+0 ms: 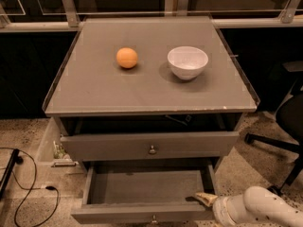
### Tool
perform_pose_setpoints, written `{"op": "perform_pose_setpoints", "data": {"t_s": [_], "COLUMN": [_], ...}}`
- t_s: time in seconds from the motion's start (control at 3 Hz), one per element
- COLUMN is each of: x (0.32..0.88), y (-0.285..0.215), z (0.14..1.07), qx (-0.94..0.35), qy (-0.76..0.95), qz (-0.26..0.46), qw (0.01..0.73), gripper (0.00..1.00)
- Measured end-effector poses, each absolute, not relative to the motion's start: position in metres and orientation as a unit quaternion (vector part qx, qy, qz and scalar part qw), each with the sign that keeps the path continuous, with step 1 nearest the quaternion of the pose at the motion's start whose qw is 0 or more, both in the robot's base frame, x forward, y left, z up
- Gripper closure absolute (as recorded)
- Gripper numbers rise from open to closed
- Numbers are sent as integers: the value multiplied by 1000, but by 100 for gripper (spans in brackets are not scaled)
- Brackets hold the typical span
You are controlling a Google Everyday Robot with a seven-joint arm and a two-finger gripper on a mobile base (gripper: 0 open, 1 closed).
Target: Open middle drawer
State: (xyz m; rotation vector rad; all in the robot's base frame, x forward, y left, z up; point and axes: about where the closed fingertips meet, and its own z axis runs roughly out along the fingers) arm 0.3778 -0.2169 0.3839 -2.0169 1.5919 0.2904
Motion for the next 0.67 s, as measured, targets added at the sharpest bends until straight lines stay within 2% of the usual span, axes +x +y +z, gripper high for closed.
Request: {"op": "perform_pose_setpoints", "data": {"t_s": [0.67], "x": [365], "y": [-222], "z": [396], "qx": [-759], "qy": [585], "qz": [100], "qw": [266], "gripper": [65]}}
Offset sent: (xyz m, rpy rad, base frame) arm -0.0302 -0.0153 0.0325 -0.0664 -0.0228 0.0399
